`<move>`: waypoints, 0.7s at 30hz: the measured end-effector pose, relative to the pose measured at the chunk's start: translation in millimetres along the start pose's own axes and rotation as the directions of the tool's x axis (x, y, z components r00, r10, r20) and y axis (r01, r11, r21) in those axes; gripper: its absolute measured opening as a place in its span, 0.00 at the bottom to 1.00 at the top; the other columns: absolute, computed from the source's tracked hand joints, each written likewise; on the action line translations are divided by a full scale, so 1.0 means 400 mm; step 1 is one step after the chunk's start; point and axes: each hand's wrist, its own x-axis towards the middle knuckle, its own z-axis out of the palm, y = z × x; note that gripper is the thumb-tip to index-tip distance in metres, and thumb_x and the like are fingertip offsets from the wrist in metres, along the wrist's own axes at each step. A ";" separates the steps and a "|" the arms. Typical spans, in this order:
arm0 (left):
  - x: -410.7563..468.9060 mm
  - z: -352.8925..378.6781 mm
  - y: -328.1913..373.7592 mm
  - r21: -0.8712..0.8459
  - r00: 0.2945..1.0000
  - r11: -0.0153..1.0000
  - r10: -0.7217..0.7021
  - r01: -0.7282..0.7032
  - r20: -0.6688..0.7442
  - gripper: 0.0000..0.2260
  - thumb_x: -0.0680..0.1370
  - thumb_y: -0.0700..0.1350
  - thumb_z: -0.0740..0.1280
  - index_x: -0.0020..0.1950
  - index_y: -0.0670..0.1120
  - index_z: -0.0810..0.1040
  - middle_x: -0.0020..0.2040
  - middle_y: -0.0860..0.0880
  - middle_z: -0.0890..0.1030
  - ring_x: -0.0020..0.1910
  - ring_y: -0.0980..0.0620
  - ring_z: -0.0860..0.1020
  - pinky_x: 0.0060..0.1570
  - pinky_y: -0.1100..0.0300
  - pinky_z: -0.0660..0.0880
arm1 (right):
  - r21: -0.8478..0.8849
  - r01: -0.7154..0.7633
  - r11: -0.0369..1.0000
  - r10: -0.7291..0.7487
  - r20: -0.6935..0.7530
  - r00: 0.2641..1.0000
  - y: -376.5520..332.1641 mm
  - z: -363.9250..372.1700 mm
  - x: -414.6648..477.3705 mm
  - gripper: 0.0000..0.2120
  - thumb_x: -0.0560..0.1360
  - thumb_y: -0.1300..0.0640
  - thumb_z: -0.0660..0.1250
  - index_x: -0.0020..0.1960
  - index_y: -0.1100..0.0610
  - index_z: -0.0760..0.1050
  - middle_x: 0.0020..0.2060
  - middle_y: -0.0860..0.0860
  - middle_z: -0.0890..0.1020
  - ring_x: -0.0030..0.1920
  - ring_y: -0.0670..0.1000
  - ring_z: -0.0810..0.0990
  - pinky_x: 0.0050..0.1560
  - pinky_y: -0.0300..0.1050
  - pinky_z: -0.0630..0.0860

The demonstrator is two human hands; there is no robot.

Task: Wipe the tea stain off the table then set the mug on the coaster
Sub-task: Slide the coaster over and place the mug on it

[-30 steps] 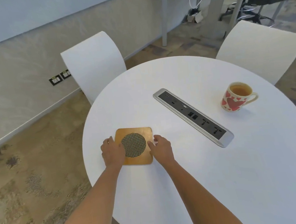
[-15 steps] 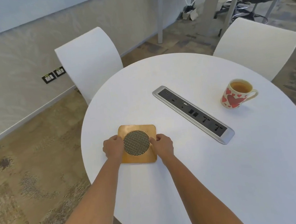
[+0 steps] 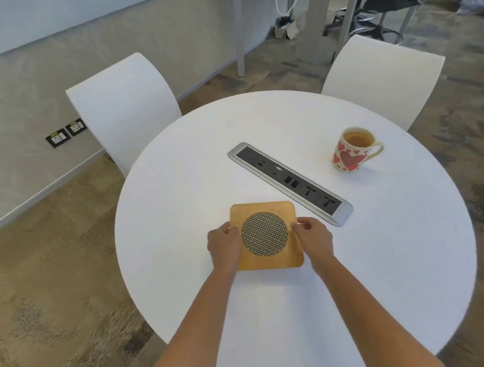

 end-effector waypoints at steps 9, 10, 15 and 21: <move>-0.099 0.121 -0.028 0.022 0.993 0.999 -0.034 0.032 0.113 0.13 0.75 0.38 0.58 0.51 0.39 0.80 0.35 0.45 0.79 0.29 0.51 0.68 0.17 0.72 0.59 | 0.044 -0.079 0.996 0.083 -0.085 0.993 0.117 -0.126 -0.021 0.14 0.75 0.57 0.63 0.59 0.56 0.77 0.54 0.53 0.81 0.54 0.53 0.76 0.56 0.49 0.72; -0.103 0.130 -0.031 0.031 0.992 0.999 -0.042 0.038 0.119 0.14 0.76 0.39 0.58 0.57 0.38 0.79 0.43 0.42 0.82 0.30 0.54 0.69 0.18 0.72 0.60 | 0.041 -0.085 0.996 0.088 -0.089 0.992 0.128 -0.135 -0.022 0.14 0.75 0.57 0.63 0.59 0.56 0.76 0.54 0.53 0.81 0.55 0.54 0.76 0.56 0.49 0.72; -0.130 0.164 -0.045 0.086 0.987 0.996 -0.044 0.031 0.157 0.11 0.76 0.39 0.58 0.48 0.42 0.80 0.40 0.43 0.76 0.28 0.52 0.66 0.23 0.67 0.62 | 0.033 -0.097 0.995 0.100 -0.085 0.991 0.165 -0.166 -0.021 0.14 0.75 0.58 0.63 0.60 0.57 0.76 0.54 0.53 0.81 0.56 0.55 0.76 0.56 0.49 0.73; -0.143 0.185 -0.059 0.145 0.988 0.989 -0.031 0.008 0.153 0.06 0.72 0.37 0.56 0.36 0.46 0.69 0.35 0.44 0.63 0.32 0.50 0.59 0.26 0.62 0.53 | 0.004 -0.079 0.997 0.079 -0.078 0.994 0.184 -0.174 -0.009 0.15 0.75 0.59 0.62 0.61 0.58 0.76 0.55 0.54 0.81 0.57 0.54 0.76 0.56 0.48 0.72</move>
